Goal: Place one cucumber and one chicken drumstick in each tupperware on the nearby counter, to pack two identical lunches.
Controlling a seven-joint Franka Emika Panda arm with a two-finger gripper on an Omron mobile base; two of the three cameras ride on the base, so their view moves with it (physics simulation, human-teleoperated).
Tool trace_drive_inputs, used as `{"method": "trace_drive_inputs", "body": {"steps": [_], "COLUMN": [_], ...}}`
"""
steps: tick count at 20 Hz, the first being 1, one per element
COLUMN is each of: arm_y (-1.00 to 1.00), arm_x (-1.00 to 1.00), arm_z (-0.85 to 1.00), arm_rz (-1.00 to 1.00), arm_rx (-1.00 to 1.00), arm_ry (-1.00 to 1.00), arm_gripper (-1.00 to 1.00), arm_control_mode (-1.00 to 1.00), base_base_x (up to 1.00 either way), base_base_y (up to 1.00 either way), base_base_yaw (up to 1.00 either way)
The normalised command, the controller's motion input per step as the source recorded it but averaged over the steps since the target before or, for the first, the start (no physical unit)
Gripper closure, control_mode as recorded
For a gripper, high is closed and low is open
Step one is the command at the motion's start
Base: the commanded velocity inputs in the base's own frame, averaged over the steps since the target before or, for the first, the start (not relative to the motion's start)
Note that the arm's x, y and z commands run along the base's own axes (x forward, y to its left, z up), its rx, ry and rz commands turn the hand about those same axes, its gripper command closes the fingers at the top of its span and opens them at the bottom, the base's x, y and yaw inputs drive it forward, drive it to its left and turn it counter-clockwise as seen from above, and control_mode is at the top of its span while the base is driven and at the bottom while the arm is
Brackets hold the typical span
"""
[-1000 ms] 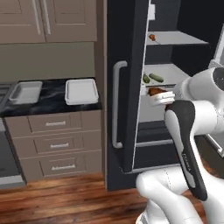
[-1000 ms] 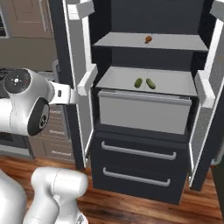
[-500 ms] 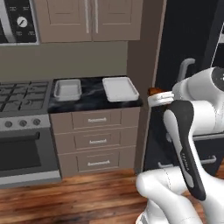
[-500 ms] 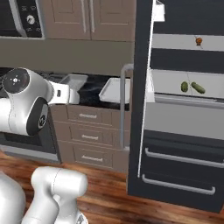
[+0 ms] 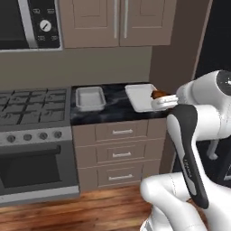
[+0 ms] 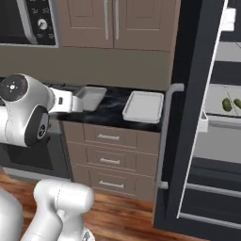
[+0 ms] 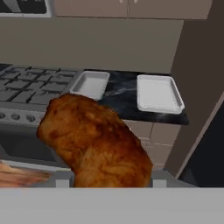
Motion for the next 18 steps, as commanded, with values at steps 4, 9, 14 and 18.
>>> {"method": "trace_drive_inputs", "body": {"steps": [4,9,14,18], "arm_y": [0.0,0.0,0.0,0.0], "arm_x": [0.0,0.0,0.0,0.0], "arm_z": [0.0,0.0,0.0,0.0], "arm_rz": [0.0,0.0,0.0,0.0], "arm_rx": [0.0,0.0,0.0,0.0], "arm_ry": [0.0,0.0,0.0,0.0], "arm_gripper": [1.0,1.0,1.0,1.0], "arm_control_mode": [1.0,1.0,1.0,1.0], "base_base_x": [0.99,0.7,0.48,0.5], "base_base_y": [0.5,0.44,0.34,0.4], "base_base_yaw": [-0.05,-0.05,-0.07,-0.07]}}
